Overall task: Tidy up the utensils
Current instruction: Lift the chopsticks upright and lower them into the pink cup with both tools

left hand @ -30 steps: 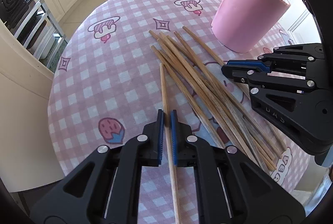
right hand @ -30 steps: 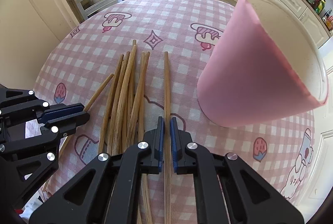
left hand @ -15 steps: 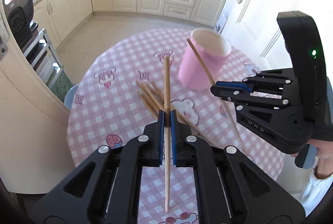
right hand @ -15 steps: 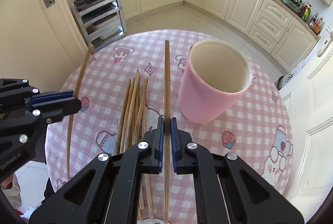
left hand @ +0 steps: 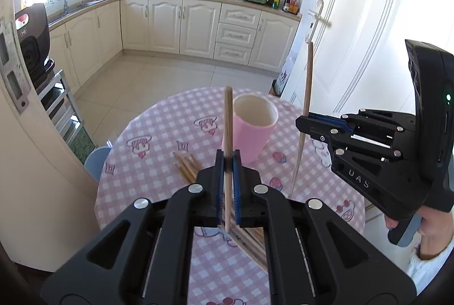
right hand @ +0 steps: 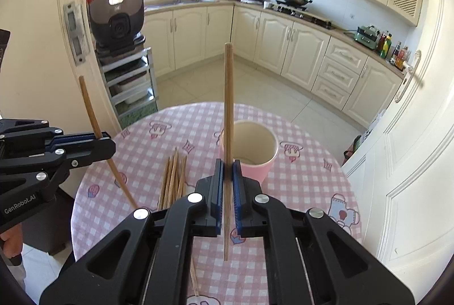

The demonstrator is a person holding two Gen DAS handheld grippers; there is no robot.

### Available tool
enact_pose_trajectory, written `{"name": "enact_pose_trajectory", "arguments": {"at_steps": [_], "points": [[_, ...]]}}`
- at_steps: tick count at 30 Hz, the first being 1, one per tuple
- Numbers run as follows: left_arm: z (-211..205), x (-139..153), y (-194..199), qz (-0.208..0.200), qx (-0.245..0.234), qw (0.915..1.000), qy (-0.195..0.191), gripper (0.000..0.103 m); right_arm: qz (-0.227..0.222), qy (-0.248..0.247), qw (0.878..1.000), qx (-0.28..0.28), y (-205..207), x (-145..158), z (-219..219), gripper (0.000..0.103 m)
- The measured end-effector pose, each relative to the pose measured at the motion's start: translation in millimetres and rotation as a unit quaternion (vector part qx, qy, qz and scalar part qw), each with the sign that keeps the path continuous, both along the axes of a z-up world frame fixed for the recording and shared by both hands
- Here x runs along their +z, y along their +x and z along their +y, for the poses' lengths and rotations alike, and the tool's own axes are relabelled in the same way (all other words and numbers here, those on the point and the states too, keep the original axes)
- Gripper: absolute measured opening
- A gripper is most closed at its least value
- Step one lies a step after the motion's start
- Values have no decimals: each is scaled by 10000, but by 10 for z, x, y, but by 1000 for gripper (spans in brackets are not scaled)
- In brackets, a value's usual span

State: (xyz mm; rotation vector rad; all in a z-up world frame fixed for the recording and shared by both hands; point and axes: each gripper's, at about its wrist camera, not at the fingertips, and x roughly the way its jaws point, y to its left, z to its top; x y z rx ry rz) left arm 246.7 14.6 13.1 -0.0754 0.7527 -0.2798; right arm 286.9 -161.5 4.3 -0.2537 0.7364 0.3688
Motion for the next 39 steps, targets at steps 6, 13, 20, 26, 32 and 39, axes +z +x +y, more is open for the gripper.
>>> {"name": "enact_pose_trajectory", "arguments": {"at_steps": [6,13,20,26,32,39], "points": [[-140,283,179,-272,-50,9996,-96,6,-409,241,9988,-90,-22,263,-100,5],[-301,621,386,-606,-69,9977,-291,6,-958,552,9933,-337,33,495,-209,5],[-422,821,607,-953,56,9946,-417,6,-1456,816,9844,-557,145,671,-286,5],[-374,841,688,-1177,185,9900,-748,6,-1605,964,9810,-504,225,706,-314,5],[-433,779,735,-1378,282,9886,-542,6,-1529,1006,9821,-449,330,672,-318,5],[-496,494,884,-996,220,9942,-334,6,-1297,1092,9845,-452,394,581,-362,5]]}}
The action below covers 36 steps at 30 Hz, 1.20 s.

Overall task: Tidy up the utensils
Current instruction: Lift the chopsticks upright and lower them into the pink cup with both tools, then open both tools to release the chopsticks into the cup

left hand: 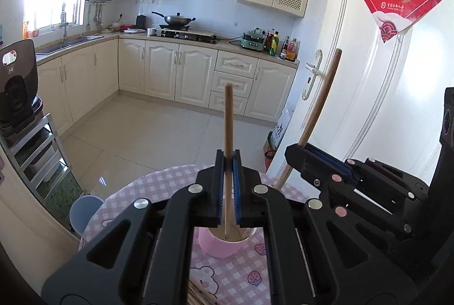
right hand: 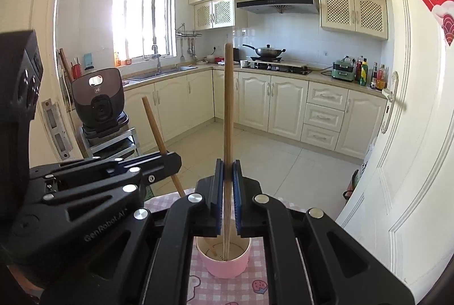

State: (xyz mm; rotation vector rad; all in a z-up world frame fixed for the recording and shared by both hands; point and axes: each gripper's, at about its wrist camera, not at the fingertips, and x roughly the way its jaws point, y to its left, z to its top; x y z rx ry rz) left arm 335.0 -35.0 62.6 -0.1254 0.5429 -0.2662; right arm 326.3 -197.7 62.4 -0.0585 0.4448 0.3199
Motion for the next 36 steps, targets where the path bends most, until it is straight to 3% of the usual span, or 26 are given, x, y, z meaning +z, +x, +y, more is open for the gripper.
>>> {"name": "enact_pose_trajectory", "arguments": {"at_steps": [19,36], "points": [[-122,-273,44,459,-151,9969,619,6,598,-30,9982,79,67,-285,-21,5],[-104,-369,-32,666,-267,9945,764,7,962,-57,9953,16,75,-455,-39,5]]}}
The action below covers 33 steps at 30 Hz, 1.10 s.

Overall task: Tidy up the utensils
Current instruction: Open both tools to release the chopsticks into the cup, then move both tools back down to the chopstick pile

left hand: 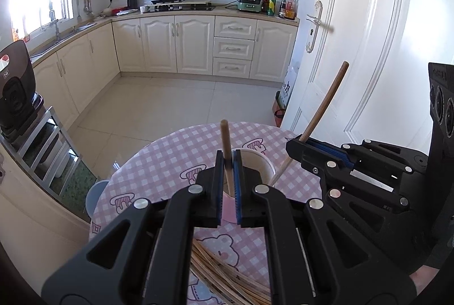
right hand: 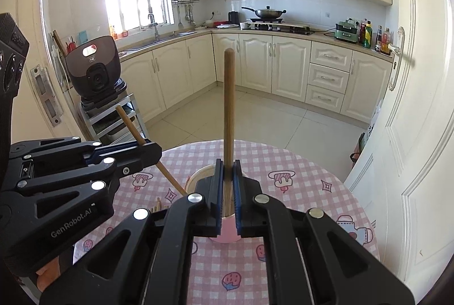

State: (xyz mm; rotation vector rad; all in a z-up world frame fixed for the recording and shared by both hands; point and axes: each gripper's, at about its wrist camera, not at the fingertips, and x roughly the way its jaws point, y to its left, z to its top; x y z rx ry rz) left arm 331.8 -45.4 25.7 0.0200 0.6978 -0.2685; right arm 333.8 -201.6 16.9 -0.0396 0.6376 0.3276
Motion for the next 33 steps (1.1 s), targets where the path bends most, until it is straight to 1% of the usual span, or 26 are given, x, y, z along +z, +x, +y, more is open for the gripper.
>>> {"name": "enact_pose_trajectory", "arguments": {"at_steps": [4,5,8,9,10,11,12,13,14,17,18,20,23,27,29,32,33], "points": [[8,-13,-10,58,-18,10000,-21,9,39,-15,10000,-22,-24,-17,6,6],[11,-20,-19,71,-11,10000,-28,11,50,2,10000,-17,-33,-17,3,6],[42,-42,-23,216,-61,9997,-49,12,84,-1,10000,4,-63,-22,1,8],[56,-46,-31,241,-48,9997,-66,15,102,2,9999,22,-78,-21,-3,9],[75,-41,-49,226,-27,9997,-100,19,102,10,9999,35,-91,-17,-2,14],[92,-32,-69,199,-15,9997,-124,33,104,22,9999,45,-114,-10,-7,19],[121,-14,-105,123,61,9998,-113,49,100,26,9999,36,-140,-1,-14,20],[150,2,-142,28,112,9999,-119,52,96,23,10000,15,-163,8,-27,22],[173,14,-182,-30,85,9999,-143,53,96,53,9999,71,-193,20,-33,22],[218,24,-281,4,26,9999,-135,53,45,-65,9999,120,-283,49,-24,23],[241,26,-329,-5,37,9999,-121,56,25,-61,9999,133,-323,65,-20,24],[284,34,-420,-44,32,9999,-117,60,12,-54,9999,161,-395,93,-11,32],[375,31,-556,-67,112,9999,-47,66,-30,-142,9996,257,-527,112,17,33],[519,-85,-647,260,138,9996,-34,66,45,-313,9987,406,-677,62,78,34],[601,-197,-656,591,131,9980,-170,66,142,-404,9978,504,-731,-1,127,34],[711,-379,-650,1072,138,9933,-408,66,312,-511,9961,643,-781,-128,216,34],[731,-429,-657,1153,177,9923,-417,66,385,-552,9955,667,-781,-183,249,34]]}}
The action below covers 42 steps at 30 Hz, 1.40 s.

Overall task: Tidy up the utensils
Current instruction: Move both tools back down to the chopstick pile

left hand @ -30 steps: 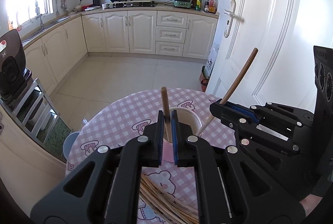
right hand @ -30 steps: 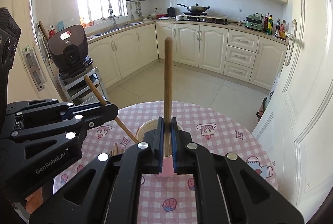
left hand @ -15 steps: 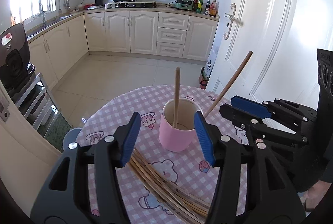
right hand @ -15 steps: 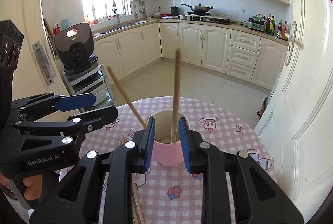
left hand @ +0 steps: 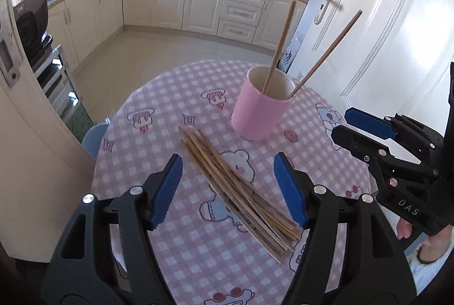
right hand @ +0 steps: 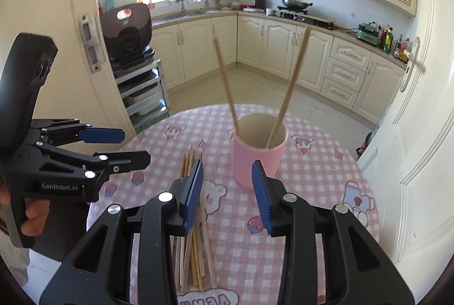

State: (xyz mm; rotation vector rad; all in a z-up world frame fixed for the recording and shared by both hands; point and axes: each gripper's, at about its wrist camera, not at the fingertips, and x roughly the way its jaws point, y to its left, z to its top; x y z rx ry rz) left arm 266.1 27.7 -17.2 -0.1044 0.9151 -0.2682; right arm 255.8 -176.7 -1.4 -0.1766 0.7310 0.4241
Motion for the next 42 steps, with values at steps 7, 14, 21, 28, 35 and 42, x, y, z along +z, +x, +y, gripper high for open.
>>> {"name": "enact_pose_trajectory", "arguments": {"at_steps": [7,14,21,28,35,42], "points": [[71,-458,54,547,133,9981,256,66,605,-241,9978,97,68,-405,173,34],[0,-872,179,1075,311,9921,566,66,1019,-302,9943,106,136,-739,204,35],[-23,-1106,309,1373,613,9854,795,66,1207,-286,9922,118,190,-916,190,38],[-83,-1247,413,1518,671,9825,846,66,1292,-245,9913,95,246,-1028,156,39],[-91,-1276,474,1517,880,9816,757,66,1351,-232,9906,2,335,-1118,71,39],[-158,-1304,517,1433,888,9805,1013,47,1446,-252,9892,-28,421,-1188,28,39]]}}
